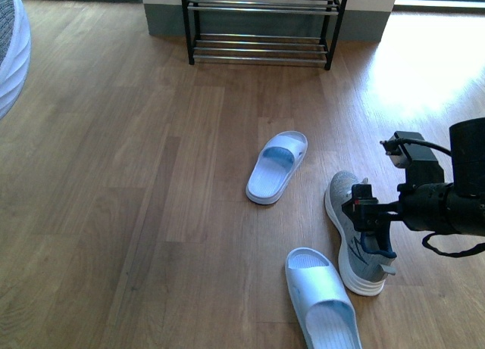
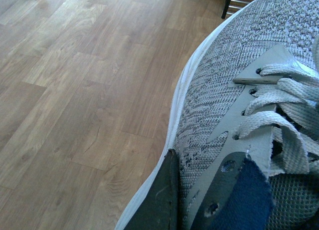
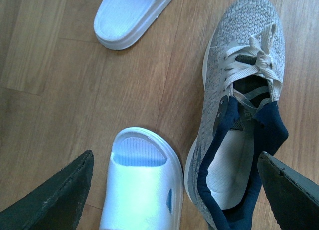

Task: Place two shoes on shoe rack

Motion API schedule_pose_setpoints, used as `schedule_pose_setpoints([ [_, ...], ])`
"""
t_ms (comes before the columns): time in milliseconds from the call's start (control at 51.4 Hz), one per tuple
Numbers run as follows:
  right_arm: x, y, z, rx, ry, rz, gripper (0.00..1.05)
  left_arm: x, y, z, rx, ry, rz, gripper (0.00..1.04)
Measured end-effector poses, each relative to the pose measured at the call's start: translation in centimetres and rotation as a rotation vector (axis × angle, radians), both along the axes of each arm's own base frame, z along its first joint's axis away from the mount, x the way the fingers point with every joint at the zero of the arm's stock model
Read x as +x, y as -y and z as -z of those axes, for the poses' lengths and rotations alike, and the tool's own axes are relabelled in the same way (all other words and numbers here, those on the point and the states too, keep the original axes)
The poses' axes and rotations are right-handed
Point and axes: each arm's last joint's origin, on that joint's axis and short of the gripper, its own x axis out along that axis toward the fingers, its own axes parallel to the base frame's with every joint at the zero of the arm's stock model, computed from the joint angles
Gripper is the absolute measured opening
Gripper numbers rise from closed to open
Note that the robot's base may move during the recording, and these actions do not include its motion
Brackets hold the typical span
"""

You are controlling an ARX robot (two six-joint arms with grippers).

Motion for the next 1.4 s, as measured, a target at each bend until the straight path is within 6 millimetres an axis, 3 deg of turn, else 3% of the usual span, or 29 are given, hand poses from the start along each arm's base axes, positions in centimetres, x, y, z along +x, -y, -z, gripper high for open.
schedule_pose_setpoints([
  [234,1.8,1.2,2.6,-0.059,-0.038,-0.006,0.95,0.0,0.0,0.0,0.000,0.000,0.000,0.02],
  [565,3.5,4.6,3.4,-0.102,-0.042,0.034,0.95,0.0,0.0,0.0,0.000,0.000,0.000,0.02],
  [934,3.3,6.1,6.5,-0.136,-0.100,0.043,0.95,0.0,0.0,0.0,0.000,0.000,0.000,0.02],
  [1402,2.7,8.1,6.6,-0.121,-0.120,0.082,0.95,0.0,0.0,0.0,0.000,0.000,0.000,0.02],
])
